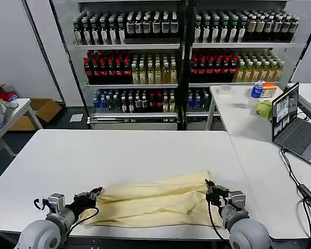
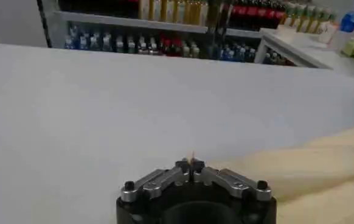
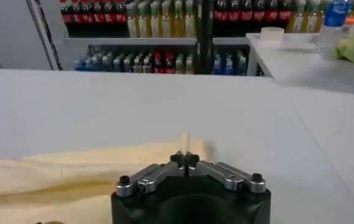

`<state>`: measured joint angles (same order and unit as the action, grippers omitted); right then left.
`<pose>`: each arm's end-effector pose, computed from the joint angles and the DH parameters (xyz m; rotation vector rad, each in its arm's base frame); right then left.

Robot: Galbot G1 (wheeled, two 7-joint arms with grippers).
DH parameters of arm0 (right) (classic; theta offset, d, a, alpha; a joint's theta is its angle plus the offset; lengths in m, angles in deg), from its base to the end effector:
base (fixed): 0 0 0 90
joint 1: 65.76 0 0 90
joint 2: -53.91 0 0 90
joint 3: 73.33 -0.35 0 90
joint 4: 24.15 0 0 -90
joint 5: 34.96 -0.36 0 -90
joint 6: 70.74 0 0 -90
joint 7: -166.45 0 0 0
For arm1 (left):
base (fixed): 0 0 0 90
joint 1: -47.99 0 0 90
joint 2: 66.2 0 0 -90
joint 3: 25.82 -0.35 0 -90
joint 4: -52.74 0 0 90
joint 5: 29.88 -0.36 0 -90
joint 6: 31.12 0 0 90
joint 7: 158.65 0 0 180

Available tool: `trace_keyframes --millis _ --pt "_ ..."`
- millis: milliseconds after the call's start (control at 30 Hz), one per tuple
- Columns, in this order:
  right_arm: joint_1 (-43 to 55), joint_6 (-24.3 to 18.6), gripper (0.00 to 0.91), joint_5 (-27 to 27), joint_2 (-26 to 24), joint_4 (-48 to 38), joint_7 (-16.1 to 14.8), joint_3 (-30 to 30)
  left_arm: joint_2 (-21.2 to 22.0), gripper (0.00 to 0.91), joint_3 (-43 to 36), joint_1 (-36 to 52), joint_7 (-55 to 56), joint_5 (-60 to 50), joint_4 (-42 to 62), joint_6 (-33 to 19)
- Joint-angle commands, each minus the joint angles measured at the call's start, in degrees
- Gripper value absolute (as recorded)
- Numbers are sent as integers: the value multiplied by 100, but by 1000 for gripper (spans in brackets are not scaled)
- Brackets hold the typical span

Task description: Fold and organize the clothes.

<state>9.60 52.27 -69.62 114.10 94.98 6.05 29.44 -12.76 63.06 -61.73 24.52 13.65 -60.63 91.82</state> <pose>0.2497 -0.0266 -0.2577 0.1880 -2.6321 0.0287 0.2536 0.1182 -0.2718 -0.3122 -2.5085 0.0980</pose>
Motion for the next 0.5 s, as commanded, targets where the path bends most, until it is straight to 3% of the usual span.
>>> trace_keyframes --millis 33,500 --pt "-186 13 907 125 41 4 -26 -7 23 907 12 -94 -7 -187 97 -9" --pt "-450 -109 907 681 63 377 -34 -81 305 907 110 -112 118 -370 -41 -299"
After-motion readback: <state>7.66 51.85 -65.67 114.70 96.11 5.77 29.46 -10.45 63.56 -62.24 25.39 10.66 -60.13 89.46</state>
